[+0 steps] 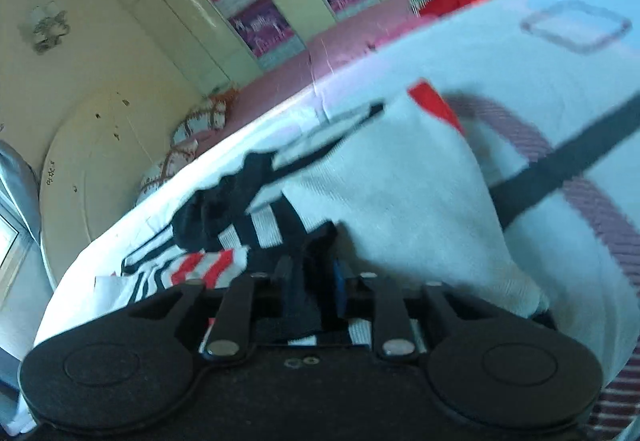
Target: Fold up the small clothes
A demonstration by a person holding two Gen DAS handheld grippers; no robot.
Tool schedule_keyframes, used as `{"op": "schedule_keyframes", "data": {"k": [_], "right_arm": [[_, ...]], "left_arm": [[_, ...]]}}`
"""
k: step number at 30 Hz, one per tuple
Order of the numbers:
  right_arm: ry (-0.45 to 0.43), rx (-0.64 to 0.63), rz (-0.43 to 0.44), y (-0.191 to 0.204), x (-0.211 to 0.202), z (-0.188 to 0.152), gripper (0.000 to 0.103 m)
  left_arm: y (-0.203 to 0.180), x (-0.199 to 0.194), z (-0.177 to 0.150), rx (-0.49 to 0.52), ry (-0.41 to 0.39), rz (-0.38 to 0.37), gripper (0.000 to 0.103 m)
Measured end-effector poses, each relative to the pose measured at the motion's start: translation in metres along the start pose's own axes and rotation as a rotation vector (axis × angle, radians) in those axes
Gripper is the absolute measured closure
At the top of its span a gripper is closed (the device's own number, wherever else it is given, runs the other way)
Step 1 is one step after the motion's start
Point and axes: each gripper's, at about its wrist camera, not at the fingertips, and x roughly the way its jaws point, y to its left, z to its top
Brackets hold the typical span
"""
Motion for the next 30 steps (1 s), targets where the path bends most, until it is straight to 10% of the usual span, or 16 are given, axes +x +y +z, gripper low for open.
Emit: {"op": "schedule_keyframes", "data": {"k": [17,23,30], "right_arm": [[-0.004,-0.140,-0.066,0.007,-0.018,-0.019,0.096],[-0.027,-0.136,-0.047,0.004,-0.031,-0.010,0.059],[-0.066,-0.067,-0.036,-0.003,-0.022,0.004,0.064]], "left_arm": [[0.000,-0.002,0.002,-0.004,0.011,-0.012,0.058],[0.043,-0.028,0.004,-0.055,-0.013,-0.251,0.035],[0.074,0.020,0.049,-0.215,-0.005,-0.286,0.036]]}}
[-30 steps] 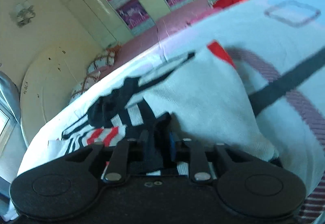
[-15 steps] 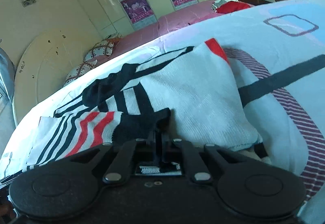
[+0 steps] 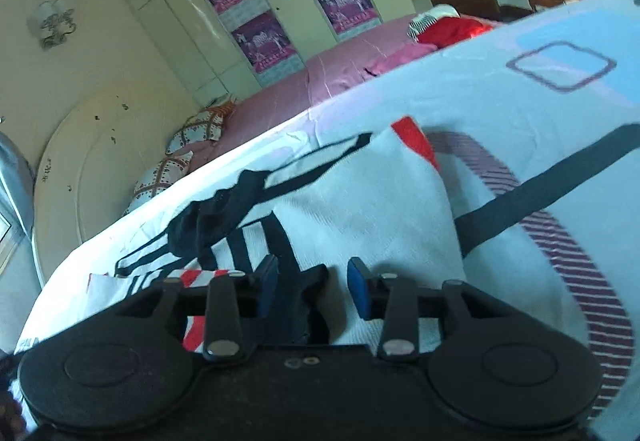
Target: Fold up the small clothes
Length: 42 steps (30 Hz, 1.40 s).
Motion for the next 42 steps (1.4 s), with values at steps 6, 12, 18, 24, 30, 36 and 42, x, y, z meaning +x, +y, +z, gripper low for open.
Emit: {"op": "schedule_keyframes", "data": {"k": [6,12,18,24,30,36,42], "right_arm": [[0.032,0.017,0.010,0.004,0.020,-0.001,0.081],[0.037,-0.173,-0.048,0.022,0.021,-0.013,0.097],[-0.014,-0.225,-0.117,0.023,0.009,-0.023,0.098],[-0.013,-0.165,-0.125,0.018,0.014,-0.020,0.097],[-0.029,-0.163,-0.146,0.024,0.003,-0.012,0.079],[-0.020,-0.186,-0.156,0.033,0.005,-0.010,0.072],[0.024,-0.280,-0.232,0.040,0.018,-0.019,0.097]], "left_arm": [[0.020,0.087,0.032,-0.130,0.107,-0.105,0.036],[0.011,0.125,0.039,-0.129,0.127,-0.129,0.095],[-0.006,0.124,0.033,0.013,0.060,-0.037,0.091],[0.013,0.118,0.034,-0.082,0.044,-0.083,0.084],[0.008,0.070,0.028,-0.077,-0.031,-0.041,0.081],[-0.019,0.071,0.010,-0.012,0.036,-0.036,0.079],[-0.026,0.083,0.010,0.062,0.016,0.020,0.080]]}}
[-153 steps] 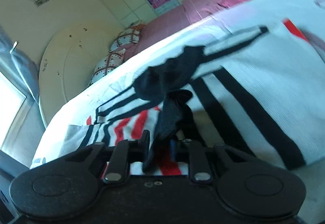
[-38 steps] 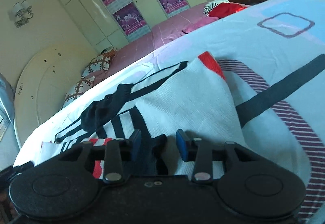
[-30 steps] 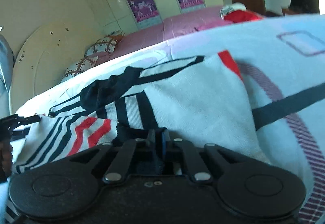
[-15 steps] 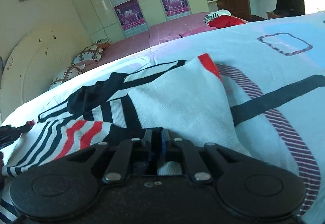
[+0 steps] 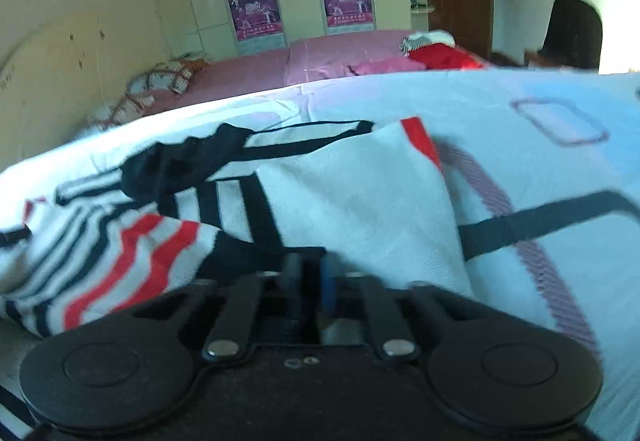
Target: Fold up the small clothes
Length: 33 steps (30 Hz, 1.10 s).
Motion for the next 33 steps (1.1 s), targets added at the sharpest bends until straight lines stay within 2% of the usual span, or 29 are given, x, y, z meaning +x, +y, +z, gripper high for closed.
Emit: {"op": "schedule_keyframes", "data": {"k": [1,3,4,5,6,8,9,10,14,16,17,22,27,30,33], "right_arm": [[-0.003,0.007,-0.008,-0.002,-0.001,-0.001,0.099],[0.006,0.010,-0.016,-0.006,0.000,-0.002,0.100],[0.010,0.010,-0.011,-0.007,0.000,0.000,0.097],[0.013,0.012,-0.008,-0.008,-0.002,0.002,0.093],[0.000,0.017,-0.011,-0.008,-0.006,0.005,0.081],[-0.051,0.023,0.007,-0.007,-0.018,0.009,0.078],[-0.060,0.031,0.028,-0.005,-0.020,0.011,0.078],[-0.063,0.042,0.057,0.000,-0.020,0.012,0.078],[-0.037,-0.024,0.128,0.040,-0.003,0.009,0.079],[-0.014,-0.077,0.128,0.054,0.007,0.003,0.075],[0.005,-0.103,0.105,0.057,0.013,0.000,0.076],[-0.010,-0.128,0.028,0.044,0.010,0.000,0.078],[0.003,-0.104,0.008,0.028,0.008,0.003,0.078],[-0.023,-0.053,0.030,0.027,0.000,0.006,0.074],[-0.061,-0.074,0.071,0.051,0.000,0.006,0.073]], "left_arm": [[0.002,0.000,-0.001,0.003,-0.003,0.022,0.088],[0.005,-0.003,-0.003,0.016,-0.012,0.034,0.089],[0.004,-0.005,-0.002,0.019,-0.009,0.045,0.088],[0.001,-0.009,0.001,0.034,-0.005,0.083,0.085],[-0.002,-0.015,0.003,0.034,-0.008,0.106,0.081],[-0.012,-0.033,0.009,0.022,-0.051,0.069,0.068],[-0.022,-0.039,0.011,0.029,-0.063,0.062,0.057],[-0.037,-0.039,0.011,0.061,-0.064,0.054,0.055],[-0.079,-0.016,-0.001,0.124,-0.011,0.018,0.055],[-0.084,-0.002,-0.011,0.129,0.027,0.030,0.055],[-0.084,-0.001,-0.018,0.142,0.021,0.039,0.055],[-0.080,-0.010,-0.020,0.183,0.015,0.023,0.055],[-0.079,-0.017,-0.014,0.193,0.014,0.045,0.055],[-0.081,-0.026,-0.012,0.161,0.005,0.057,0.055],[-0.096,-0.025,-0.014,0.168,-0.003,0.039,0.055]]}}
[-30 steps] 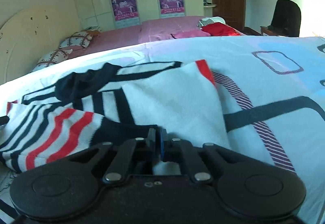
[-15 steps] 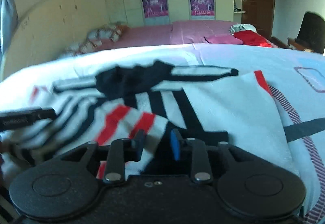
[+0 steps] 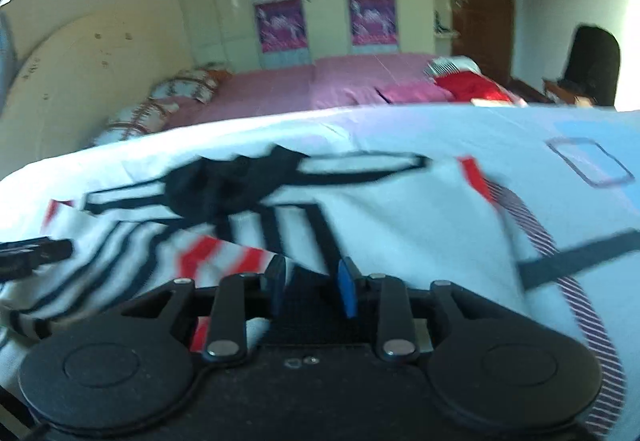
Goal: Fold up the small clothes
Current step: 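Smooth the folded sweater side with the left gripper while the right gripper pats the sleeves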
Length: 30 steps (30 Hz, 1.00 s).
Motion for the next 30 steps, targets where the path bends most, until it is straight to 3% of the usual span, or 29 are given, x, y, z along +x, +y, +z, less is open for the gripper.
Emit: {"op": "schedule_keyframes", "data": {"k": [2,4,5,11,12,13,22,25,30], "right_arm": [[0.023,-0.040,0.021,0.017,0.008,-0.002,0.069],[0.064,-0.118,-0.042,0.027,0.021,-0.010,0.066],[0.042,-0.147,-0.056,0.028,0.019,-0.013,0.066],[0.046,-0.115,-0.182,-0.004,0.011,-0.010,0.059],[0.049,-0.111,-0.212,-0.010,0.011,-0.010,0.050],[0.052,-0.095,-0.221,-0.016,0.012,-0.009,0.047],[0.046,0.066,-0.147,-0.041,-0.021,-0.006,0.053],[0.104,0.013,-0.140,-0.035,-0.012,-0.023,0.055],[0.084,0.013,-0.161,-0.033,-0.018,-0.021,0.055]], "left_arm": [[-0.008,0.009,-0.003,0.009,0.028,0.017,0.055],[-0.009,0.014,-0.011,0.032,0.035,0.027,0.055],[-0.008,0.012,-0.012,0.036,0.029,0.024,0.055],[0.018,-0.005,-0.018,0.030,0.013,0.047,0.055],[0.020,-0.006,-0.018,0.036,0.012,0.050,0.055],[0.020,-0.007,-0.018,0.049,0.013,0.063,0.055],[0.037,-0.052,-0.019,-0.054,-0.016,0.093,0.054],[0.042,-0.039,-0.038,-0.023,0.078,0.128,0.051],[0.043,-0.046,-0.038,-0.014,0.055,0.145,0.047]]}}
